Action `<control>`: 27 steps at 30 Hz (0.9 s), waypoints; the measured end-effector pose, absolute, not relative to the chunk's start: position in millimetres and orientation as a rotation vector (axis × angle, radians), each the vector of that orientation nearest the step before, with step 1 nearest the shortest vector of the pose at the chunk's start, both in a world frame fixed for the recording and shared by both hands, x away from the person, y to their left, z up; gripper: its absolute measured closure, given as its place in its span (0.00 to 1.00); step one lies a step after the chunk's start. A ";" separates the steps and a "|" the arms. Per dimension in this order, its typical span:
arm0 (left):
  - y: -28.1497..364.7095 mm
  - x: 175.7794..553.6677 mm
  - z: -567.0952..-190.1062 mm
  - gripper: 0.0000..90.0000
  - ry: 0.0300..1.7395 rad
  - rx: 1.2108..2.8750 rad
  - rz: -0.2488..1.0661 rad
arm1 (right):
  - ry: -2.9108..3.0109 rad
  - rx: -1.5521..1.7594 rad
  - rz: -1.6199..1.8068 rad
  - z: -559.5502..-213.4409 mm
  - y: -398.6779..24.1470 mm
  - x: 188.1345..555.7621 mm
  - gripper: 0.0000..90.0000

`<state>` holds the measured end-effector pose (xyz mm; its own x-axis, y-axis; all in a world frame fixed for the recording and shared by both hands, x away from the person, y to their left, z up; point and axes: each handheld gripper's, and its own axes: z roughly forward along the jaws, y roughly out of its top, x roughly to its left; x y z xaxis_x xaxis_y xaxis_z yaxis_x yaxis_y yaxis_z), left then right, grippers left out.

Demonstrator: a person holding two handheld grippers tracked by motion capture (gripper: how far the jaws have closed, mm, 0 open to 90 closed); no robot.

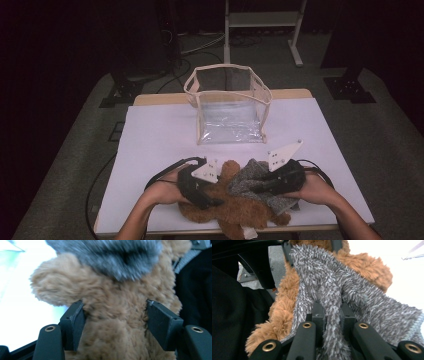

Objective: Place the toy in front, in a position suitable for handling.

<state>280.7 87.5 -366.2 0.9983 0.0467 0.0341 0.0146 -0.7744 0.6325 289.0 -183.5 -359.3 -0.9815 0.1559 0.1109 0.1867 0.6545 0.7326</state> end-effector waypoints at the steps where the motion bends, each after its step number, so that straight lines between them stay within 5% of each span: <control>1: 88.2 280.1 -367.4 0.38 0.043 2.456 0.060 | -2.831 -0.293 -1.261 -357.1 -184.8 289.0 0.87; 11: 91.5 275.0 -364.7 0.39 0.026 2.460 0.047 | -2.820 -0.347 -1.314 -355.1 -188.1 294.0 0.87; 27: 70.6 307.6 -357.8 0.20 0.173 2.455 -0.096 | -2.744 -0.289 -1.398 -372.8 -190.4 276.2 0.87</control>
